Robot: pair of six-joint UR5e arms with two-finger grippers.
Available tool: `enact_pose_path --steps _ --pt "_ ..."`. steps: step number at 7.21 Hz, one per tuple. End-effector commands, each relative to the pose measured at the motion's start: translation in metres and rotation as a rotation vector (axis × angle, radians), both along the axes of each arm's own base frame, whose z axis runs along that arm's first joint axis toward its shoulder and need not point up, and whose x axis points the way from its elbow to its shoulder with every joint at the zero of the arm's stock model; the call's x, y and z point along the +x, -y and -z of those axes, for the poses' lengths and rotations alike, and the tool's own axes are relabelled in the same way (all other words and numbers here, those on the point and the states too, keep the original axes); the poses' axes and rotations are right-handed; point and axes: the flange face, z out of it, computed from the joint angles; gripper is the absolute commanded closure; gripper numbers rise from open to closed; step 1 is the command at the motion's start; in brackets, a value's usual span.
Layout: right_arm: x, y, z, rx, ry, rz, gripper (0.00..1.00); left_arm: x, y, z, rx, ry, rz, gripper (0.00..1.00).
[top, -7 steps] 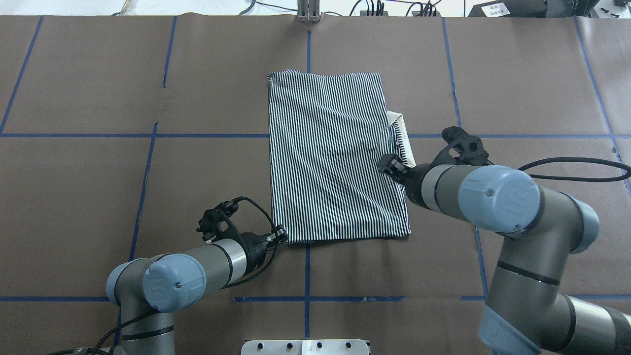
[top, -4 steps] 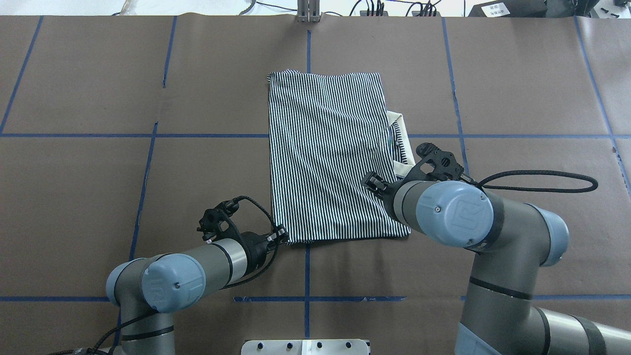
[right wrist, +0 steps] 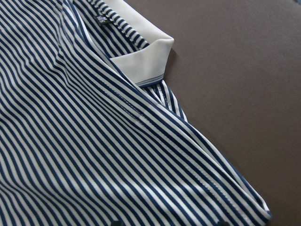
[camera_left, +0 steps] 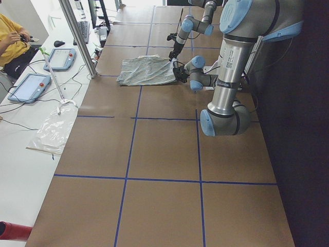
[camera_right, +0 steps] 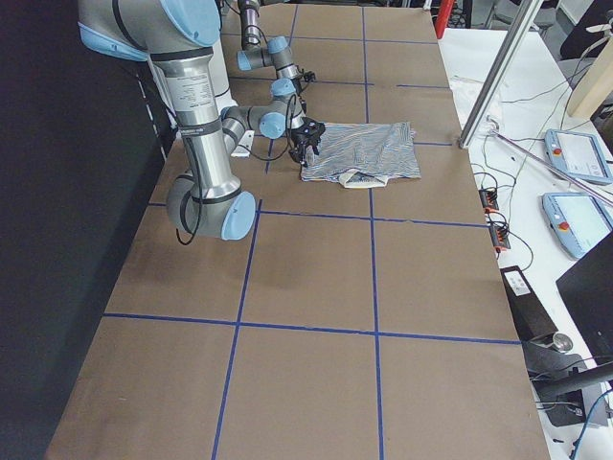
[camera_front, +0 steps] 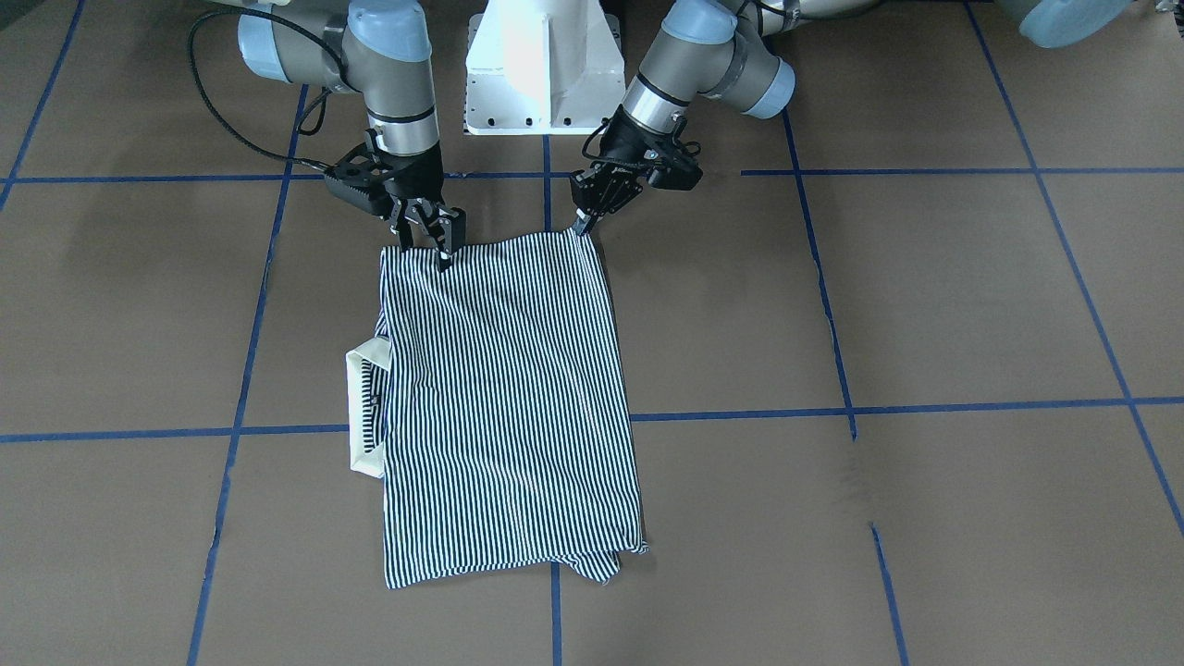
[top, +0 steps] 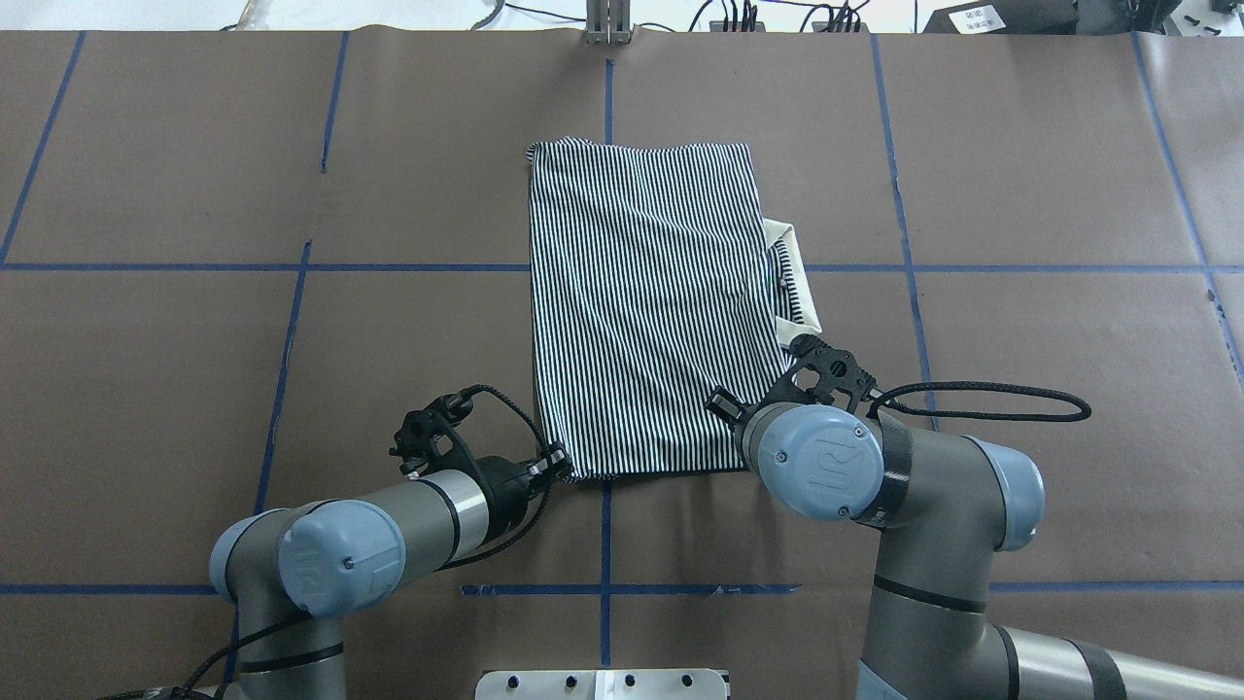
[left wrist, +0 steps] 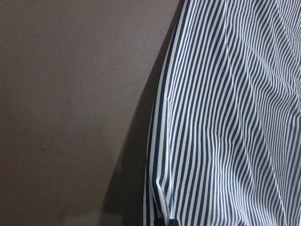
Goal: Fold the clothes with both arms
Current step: 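Position both grippers at the shirt's near corners, ready to grasp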
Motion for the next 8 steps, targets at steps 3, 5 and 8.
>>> enact_pose_path --steps 3,5,8 --pt "-0.0111 -0.0055 -0.0136 -0.009 -0.030 0.014 0.26 0.0001 -0.0010 0.0003 0.000 -0.003 -0.002 1.00" --pt "-0.0127 -0.0088 -0.0145 -0.009 -0.031 0.018 0.28 0.0001 -0.0010 0.0003 0.000 -0.003 -0.002 1.00" --pt "-0.0135 -0.0054 -0.0160 -0.002 -0.038 0.007 0.39 0.0003 -0.0010 0.0013 0.000 -0.005 -0.002 1.00"
